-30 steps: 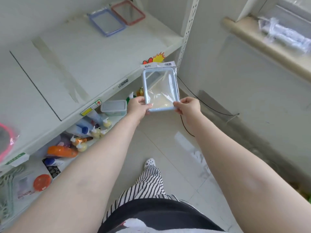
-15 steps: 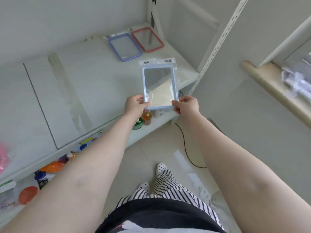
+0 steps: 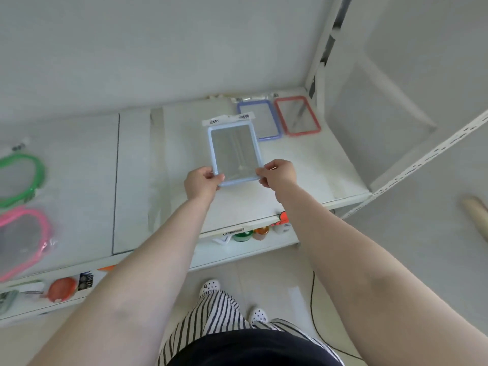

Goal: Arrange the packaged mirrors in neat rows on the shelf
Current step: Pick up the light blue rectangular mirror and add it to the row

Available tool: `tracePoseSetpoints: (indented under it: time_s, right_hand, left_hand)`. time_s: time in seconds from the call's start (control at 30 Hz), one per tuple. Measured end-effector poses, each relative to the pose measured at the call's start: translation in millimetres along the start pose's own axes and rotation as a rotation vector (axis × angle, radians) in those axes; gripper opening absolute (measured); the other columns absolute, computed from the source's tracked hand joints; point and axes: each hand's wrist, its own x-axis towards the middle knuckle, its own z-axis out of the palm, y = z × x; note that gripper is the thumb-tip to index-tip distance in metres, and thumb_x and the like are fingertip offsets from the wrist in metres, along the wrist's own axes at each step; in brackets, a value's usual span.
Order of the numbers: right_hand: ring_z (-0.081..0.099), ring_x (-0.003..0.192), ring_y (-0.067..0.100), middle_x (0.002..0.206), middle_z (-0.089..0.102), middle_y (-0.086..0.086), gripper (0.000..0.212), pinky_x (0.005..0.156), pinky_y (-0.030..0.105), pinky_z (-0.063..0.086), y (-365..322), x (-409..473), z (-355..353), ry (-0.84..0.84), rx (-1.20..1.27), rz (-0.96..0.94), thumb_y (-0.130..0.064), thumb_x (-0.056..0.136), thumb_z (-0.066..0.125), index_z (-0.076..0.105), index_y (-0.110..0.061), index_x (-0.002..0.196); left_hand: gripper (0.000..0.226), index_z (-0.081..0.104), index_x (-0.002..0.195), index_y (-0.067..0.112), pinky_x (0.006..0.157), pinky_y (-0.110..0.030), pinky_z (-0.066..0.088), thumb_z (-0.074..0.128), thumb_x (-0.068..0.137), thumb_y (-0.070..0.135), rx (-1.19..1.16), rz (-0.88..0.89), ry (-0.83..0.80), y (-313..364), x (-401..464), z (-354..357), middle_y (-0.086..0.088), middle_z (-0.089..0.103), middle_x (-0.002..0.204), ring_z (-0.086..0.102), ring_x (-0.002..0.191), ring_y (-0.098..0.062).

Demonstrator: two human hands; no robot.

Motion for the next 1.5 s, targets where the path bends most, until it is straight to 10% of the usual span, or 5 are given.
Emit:
tracePoseSetpoints:
  time_s: [0.23,0.67,0.9,1.2,1.5]
  right_hand:
    - [0.057,0.047,0.013,0.056,0.055,0.002,0.028,0.043,0.018,0.037,-33.2,41.1,49.2,-0.021,-0.008,0.001,-0.008,0.079,0.071,0.050,-0.015,0.063]
    - [0.060,0.069,0.024,0.074,0.068,0.011,0.029,0.060,0.029,0.048,-26.1,90.1,87.6,0.029,-0.101,0.082,-0.005,0.079,0.066,0.055,-0.016,0.055]
    - [0.071,0.084,0.032,0.066,0.061,0.005,0.026,0.083,0.040,0.058,-20.6,106.4,95.5,0.078,-0.084,0.041,-0.009,0.081,0.068,0.054,-0.014,0.059]
    - [0.042,0.120,0.028,0.130,0.048,0.009,0.038,0.096,0.039,0.044,-26.3,136.4,73.5,0.356,-0.315,-0.188,-0.028,0.085,0.067,0.058,-0.020,0.121]
    - [-0.002,0.150,0.032,0.161,0.013,0.009,0.042,0.120,0.042,0.007,-30.5,158.0,76.2,0.112,-0.589,-0.260,-0.038,0.096,0.050,0.049,-0.031,0.138]
  left_hand:
    - [0.015,0.064,0.082,0.017,0.075,-0.029,0.048,0.076,0.074,0.015,0.179,0.062,0.074,11.9,65.6,-16.4,-0.006,0.066,0.080,0.064,0.077,-0.024]
    - [0.054,0.055,0.128,0.010,0.094,-0.029,0.043,0.074,0.077,0.018,0.534,0.182,0.003,0.2,121.1,-12.0,-0.014,0.054,0.124,0.059,0.109,-0.028]
    - [0.030,0.052,0.075,0.006,0.067,-0.022,0.027,0.080,0.064,0.009,0.663,0.351,-0.112,-13.7,134.8,-0.4,-0.010,0.046,0.114,0.051,0.104,-0.020]
    - [0.027,0.050,0.077,0.011,0.096,-0.023,0.035,0.077,0.072,0.009,0.718,0.415,-0.099,-1.4,164.2,6.4,-0.019,0.033,0.152,0.038,0.139,-0.021]
    - [0.019,0.054,0.078,0.008,0.091,-0.023,0.040,0.073,0.077,0.008,0.680,0.434,-0.169,7.3,173.7,19.6,-0.019,0.021,0.157,0.042,0.138,-0.019]
